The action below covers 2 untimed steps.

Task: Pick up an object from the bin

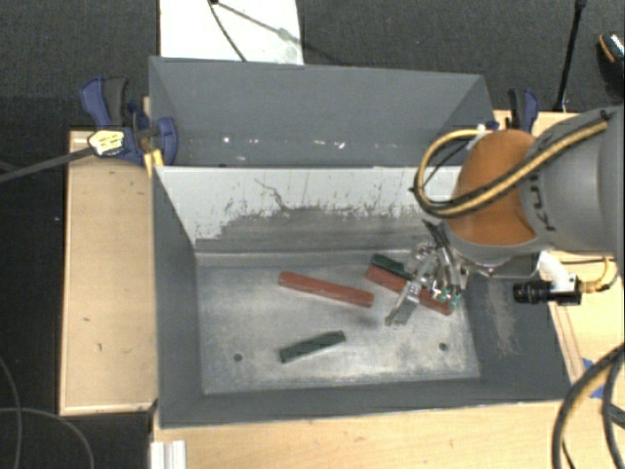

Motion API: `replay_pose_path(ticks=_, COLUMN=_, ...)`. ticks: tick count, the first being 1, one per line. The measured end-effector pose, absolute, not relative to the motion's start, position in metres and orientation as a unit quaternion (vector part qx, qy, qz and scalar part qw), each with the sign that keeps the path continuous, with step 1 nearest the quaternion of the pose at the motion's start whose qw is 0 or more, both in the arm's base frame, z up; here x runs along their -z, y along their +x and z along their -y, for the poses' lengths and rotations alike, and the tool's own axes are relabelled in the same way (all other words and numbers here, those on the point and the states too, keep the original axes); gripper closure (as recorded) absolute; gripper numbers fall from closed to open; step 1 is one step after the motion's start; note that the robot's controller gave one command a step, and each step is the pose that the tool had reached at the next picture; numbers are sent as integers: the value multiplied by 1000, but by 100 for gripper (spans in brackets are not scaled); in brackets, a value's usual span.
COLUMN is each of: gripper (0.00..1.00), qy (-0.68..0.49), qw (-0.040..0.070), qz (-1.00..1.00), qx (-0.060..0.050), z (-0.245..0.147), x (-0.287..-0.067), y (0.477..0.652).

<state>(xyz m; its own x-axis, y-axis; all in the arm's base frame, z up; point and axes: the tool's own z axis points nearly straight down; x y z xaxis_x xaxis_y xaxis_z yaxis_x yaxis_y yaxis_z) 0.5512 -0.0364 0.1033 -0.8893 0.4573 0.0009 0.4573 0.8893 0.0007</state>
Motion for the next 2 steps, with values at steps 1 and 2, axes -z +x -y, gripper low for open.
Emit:
replay_pose_path(ticks=1, gripper=0, qy=-276, qw=0, qz=961, qx=-1, z=100, x=-69, y=558)
replay_pose_path(ticks=2, gripper=0, qy=-286, qw=1, qz=958, qx=1, z=53, x=-70, y=541)
